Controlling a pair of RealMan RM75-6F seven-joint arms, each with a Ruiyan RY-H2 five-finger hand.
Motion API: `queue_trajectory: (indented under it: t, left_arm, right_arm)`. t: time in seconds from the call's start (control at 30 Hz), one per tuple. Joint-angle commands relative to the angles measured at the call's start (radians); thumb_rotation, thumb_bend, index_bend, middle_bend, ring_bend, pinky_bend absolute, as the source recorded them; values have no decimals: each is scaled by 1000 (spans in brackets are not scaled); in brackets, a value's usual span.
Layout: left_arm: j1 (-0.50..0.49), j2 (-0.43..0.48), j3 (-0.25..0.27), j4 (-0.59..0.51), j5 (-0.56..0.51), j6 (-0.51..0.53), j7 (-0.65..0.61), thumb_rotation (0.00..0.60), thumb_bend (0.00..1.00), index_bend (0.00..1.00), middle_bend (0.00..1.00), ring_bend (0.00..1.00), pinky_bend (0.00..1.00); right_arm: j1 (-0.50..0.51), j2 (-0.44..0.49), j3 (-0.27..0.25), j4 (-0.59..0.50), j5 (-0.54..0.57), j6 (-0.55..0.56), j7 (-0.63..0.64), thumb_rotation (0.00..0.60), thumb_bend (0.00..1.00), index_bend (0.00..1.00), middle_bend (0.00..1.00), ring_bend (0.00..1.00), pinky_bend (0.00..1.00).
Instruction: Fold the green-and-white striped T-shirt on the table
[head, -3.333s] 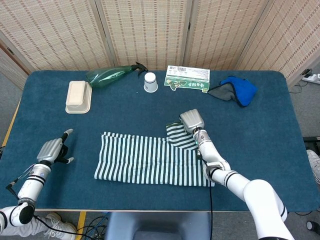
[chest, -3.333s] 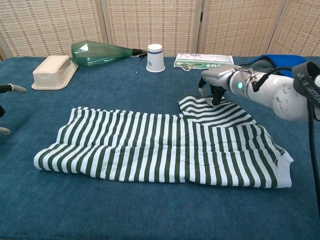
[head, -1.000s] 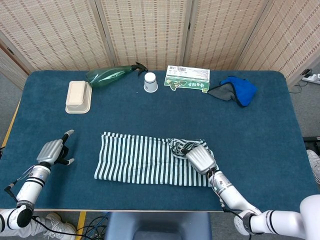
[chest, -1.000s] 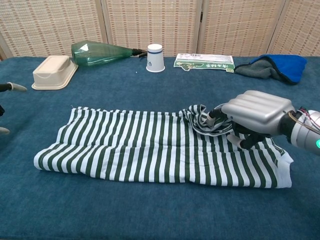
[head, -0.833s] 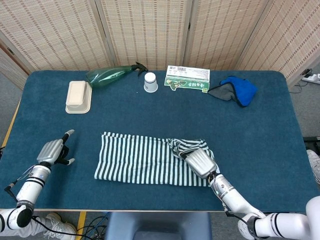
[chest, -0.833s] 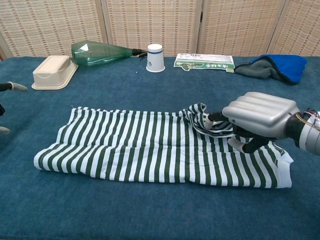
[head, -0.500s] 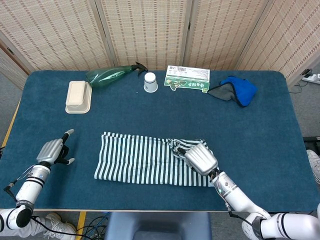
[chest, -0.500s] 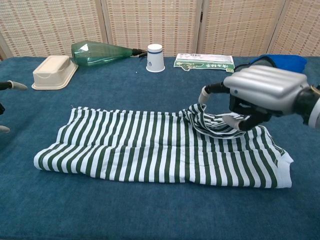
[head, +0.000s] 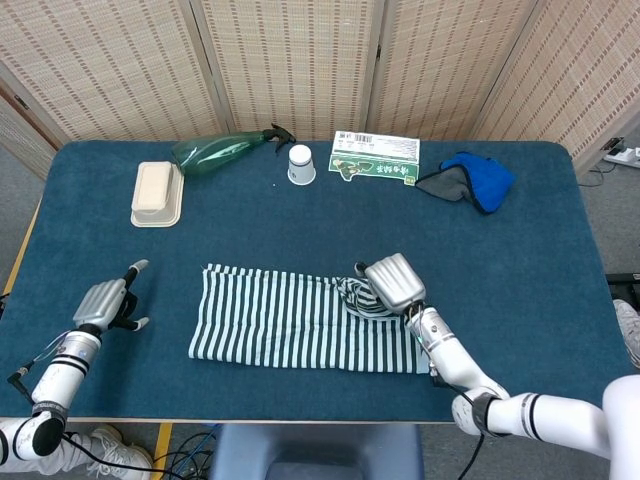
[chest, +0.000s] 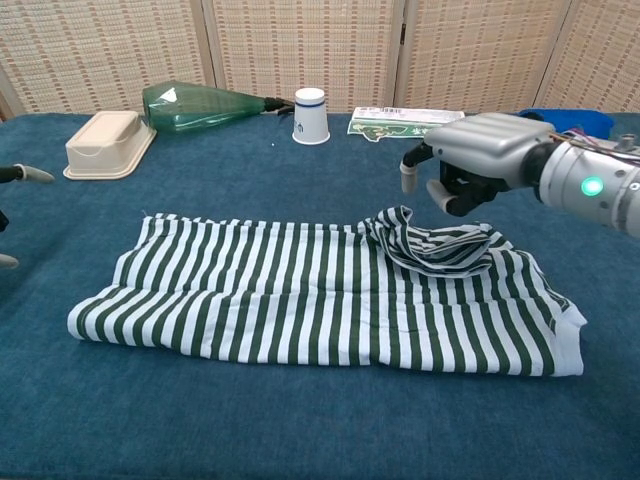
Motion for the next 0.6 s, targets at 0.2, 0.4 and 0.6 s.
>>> queue_trajectory:
  t: [0.2, 0.4, 0.6]
  left_arm:
    - [3, -1, 3, 7, -7, -4, 0, 600, 251, 0, 894, 839, 1000]
    - [4, 1, 6, 5, -4, -3, 2, 600, 251, 0, 894, 839, 1000]
    - [5, -3, 6, 4, -1, -2, 1, 600, 251, 0, 894, 839, 1000]
  right_arm:
    - [62, -67, 1, 79, 78, -62, -53, 600, 722, 374, 969, 1000, 1000]
    - [64, -68, -44, 57, 54, -69, -65, 600, 722, 378, 968, 1000, 1000]
    - [52, -68, -97, 37, 36, -67, -82, 600, 722, 378, 969, 1000, 1000]
